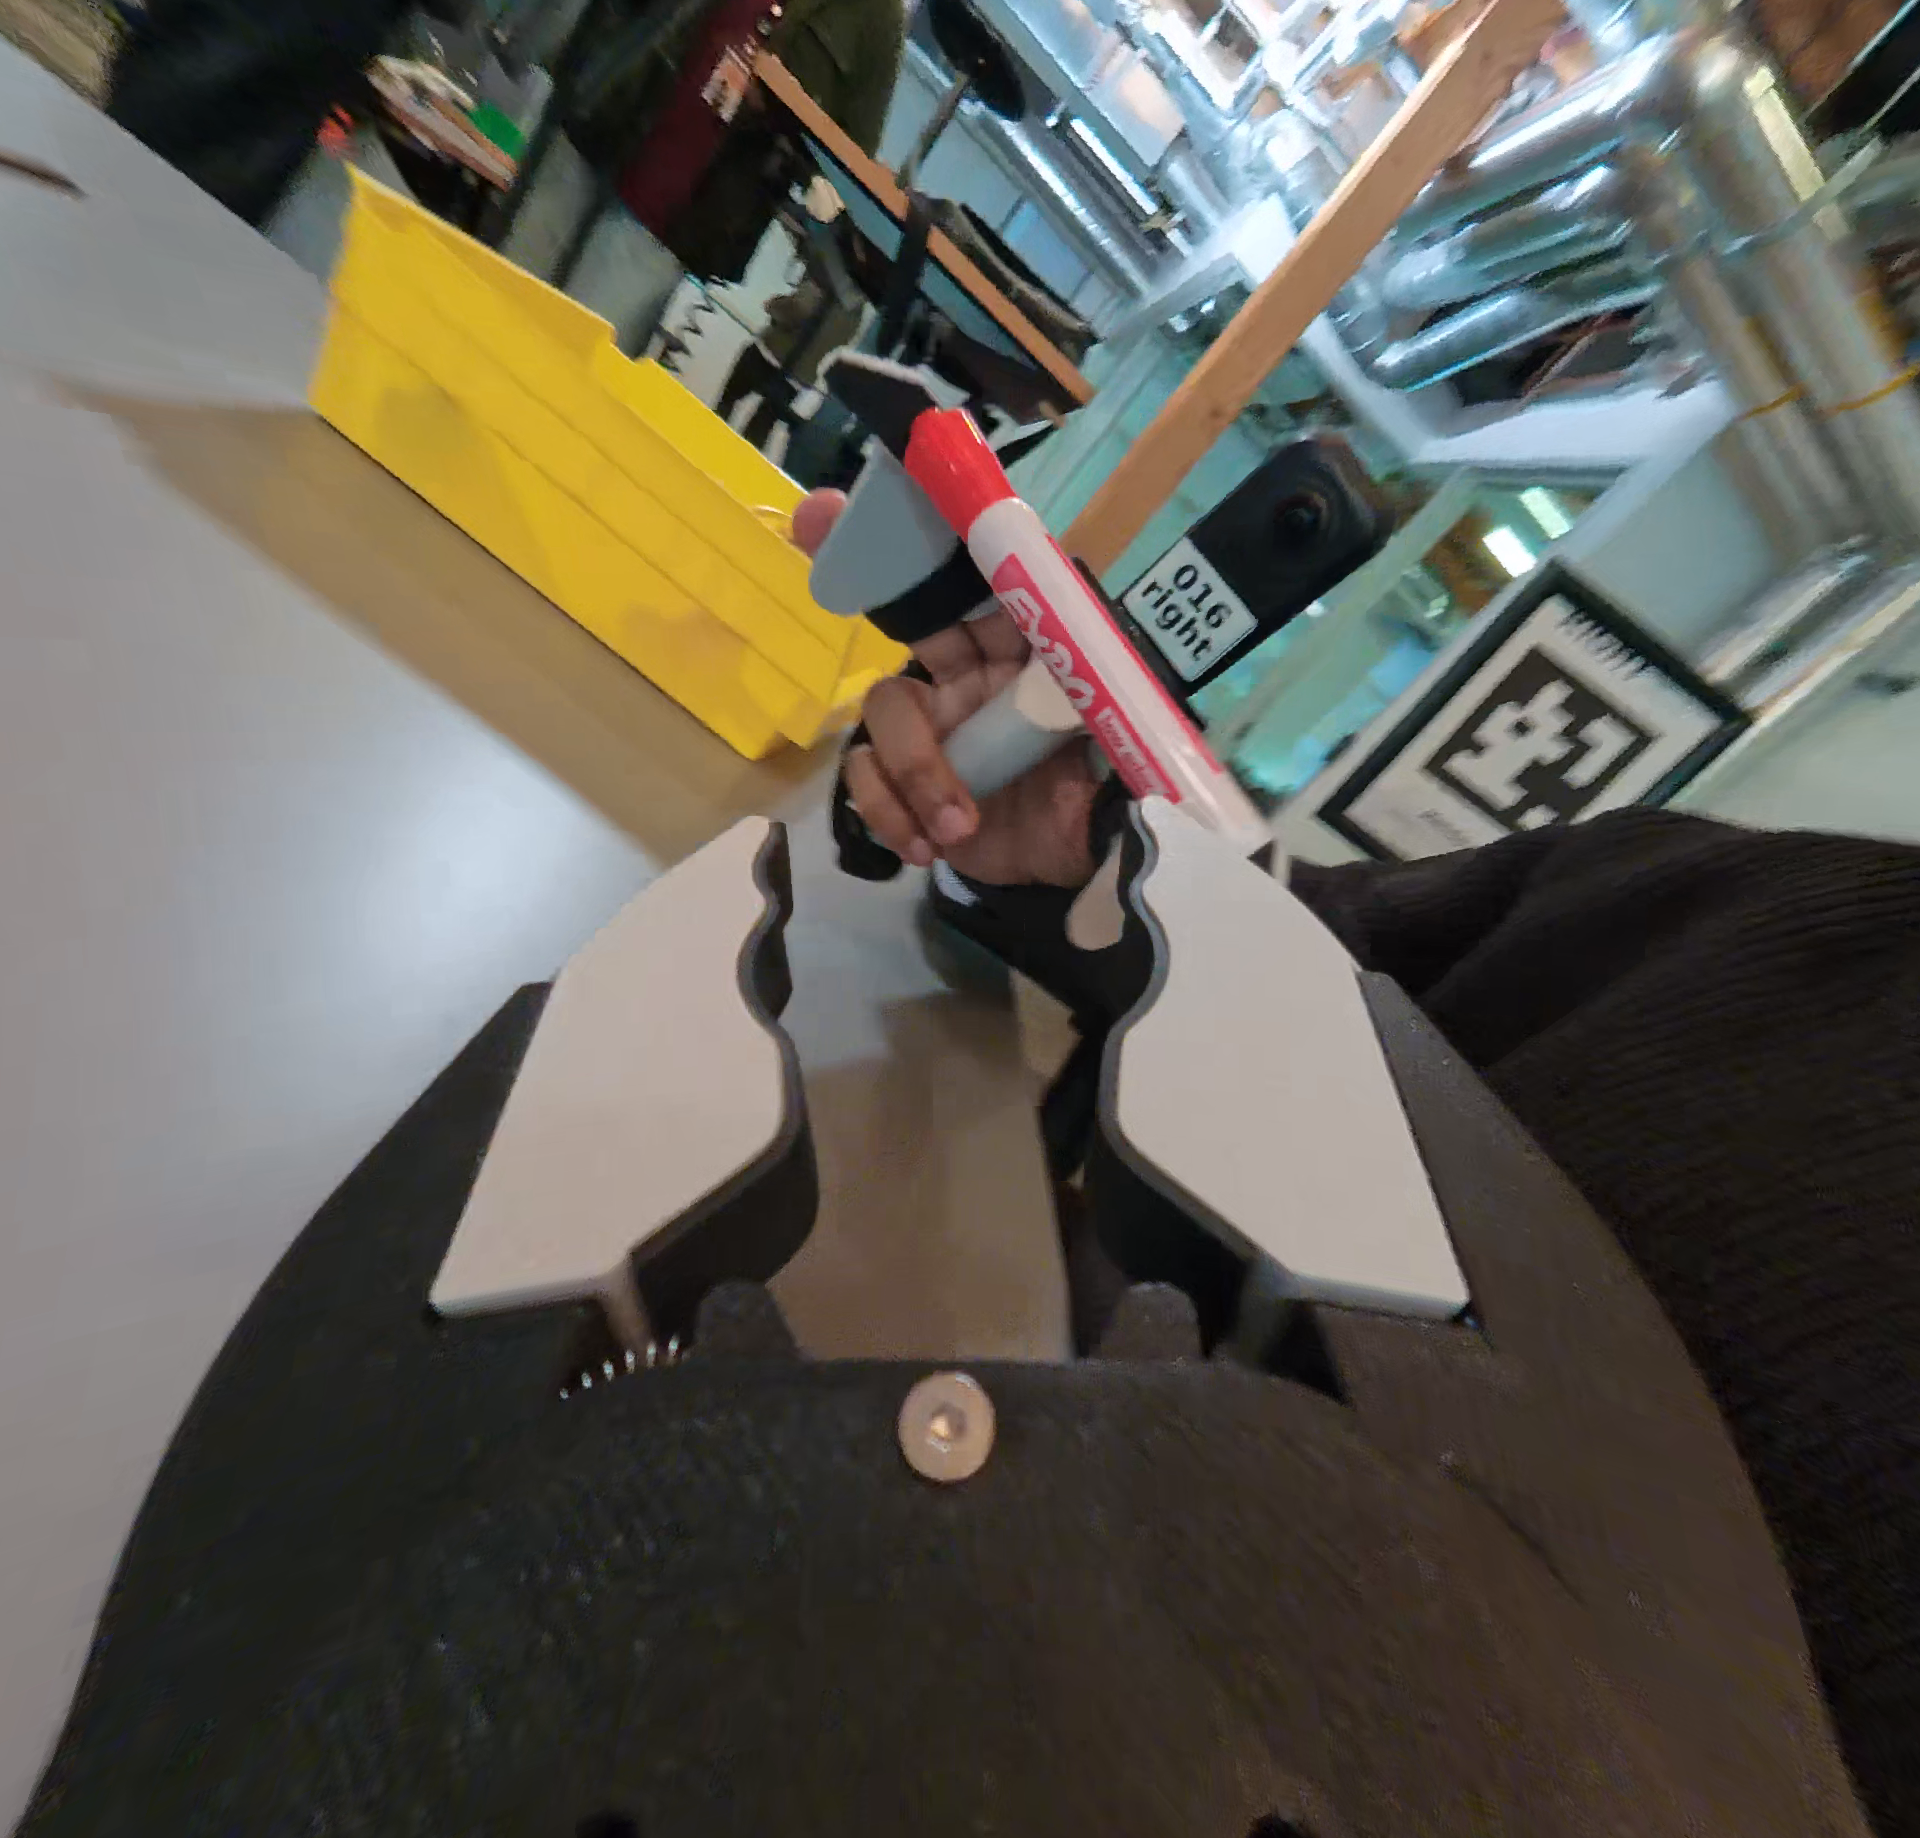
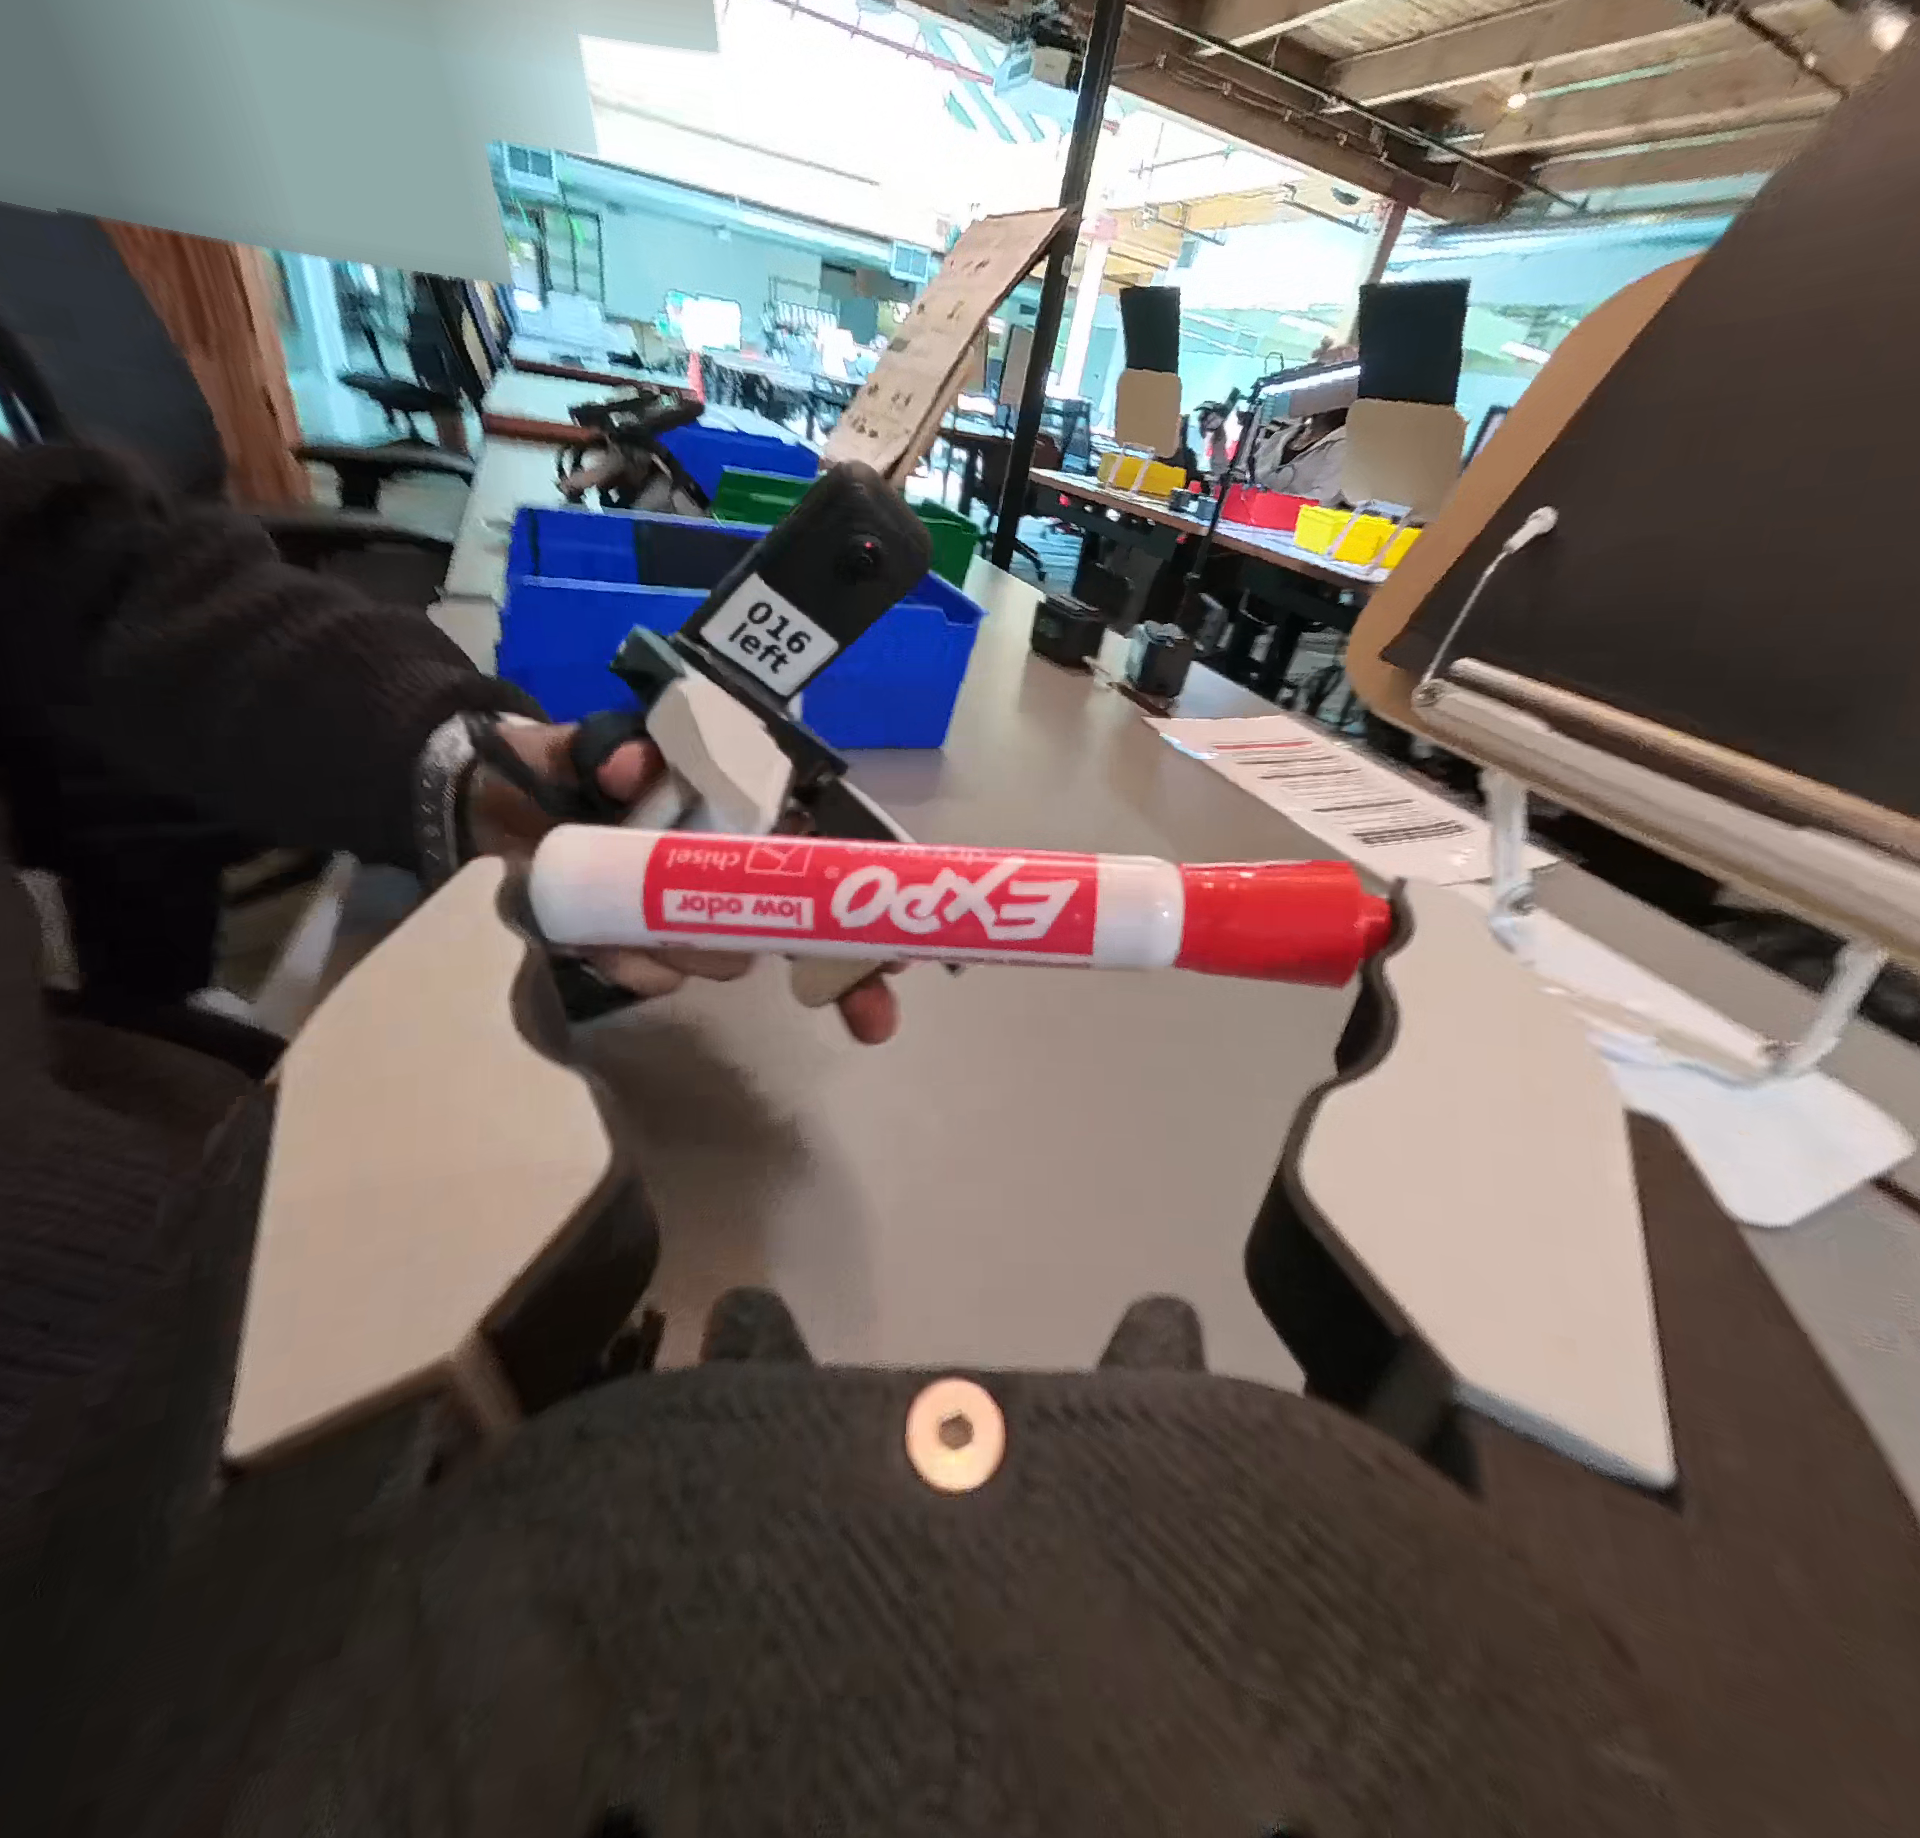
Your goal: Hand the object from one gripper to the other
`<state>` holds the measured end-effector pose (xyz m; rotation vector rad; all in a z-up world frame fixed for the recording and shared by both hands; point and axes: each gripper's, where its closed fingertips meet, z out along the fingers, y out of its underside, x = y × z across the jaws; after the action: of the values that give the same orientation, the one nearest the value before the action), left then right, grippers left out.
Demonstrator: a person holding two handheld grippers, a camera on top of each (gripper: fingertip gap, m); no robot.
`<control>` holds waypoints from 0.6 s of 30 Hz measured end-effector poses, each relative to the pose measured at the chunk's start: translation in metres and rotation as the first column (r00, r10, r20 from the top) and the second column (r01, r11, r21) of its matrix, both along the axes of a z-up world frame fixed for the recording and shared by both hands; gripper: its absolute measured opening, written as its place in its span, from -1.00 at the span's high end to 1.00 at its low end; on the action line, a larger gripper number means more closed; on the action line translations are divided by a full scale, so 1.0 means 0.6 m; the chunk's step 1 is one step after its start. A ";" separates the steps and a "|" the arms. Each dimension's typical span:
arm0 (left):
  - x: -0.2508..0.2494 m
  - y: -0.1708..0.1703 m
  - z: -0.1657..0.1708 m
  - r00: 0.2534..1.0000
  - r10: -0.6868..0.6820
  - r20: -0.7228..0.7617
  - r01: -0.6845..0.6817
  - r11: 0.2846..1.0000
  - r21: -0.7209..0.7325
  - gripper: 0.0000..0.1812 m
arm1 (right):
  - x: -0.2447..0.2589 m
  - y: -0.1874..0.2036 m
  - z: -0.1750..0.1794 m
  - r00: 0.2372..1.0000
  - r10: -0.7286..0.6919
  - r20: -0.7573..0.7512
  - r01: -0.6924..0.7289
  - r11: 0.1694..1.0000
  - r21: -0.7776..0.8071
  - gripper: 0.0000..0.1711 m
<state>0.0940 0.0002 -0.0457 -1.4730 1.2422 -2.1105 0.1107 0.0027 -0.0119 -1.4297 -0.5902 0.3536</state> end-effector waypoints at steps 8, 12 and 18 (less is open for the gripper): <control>0.004 0.015 -0.026 0.987 0.147 0.069 -0.156 0.748 0.645 0.17 | -0.030 -0.001 0.000 0.937 0.103 -0.333 -0.162 0.975 -0.155 -0.71; -0.001 0.002 -0.021 0.965 0.124 0.229 -0.261 0.473 0.842 0.26 | -0.055 -0.003 -0.017 0.897 0.152 -0.416 -0.267 0.935 -0.235 -0.71; -0.004 -0.021 -0.029 0.959 0.053 0.279 -0.279 0.359 0.890 0.28 | -0.085 -0.010 -0.040 0.845 0.199 -0.496 -0.395 0.858 -0.329 -0.71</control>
<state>0.0914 -0.0122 -0.0630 -0.7398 1.6629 -0.9503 0.0594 -0.0031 -0.0359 -1.5904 -0.3681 1.0946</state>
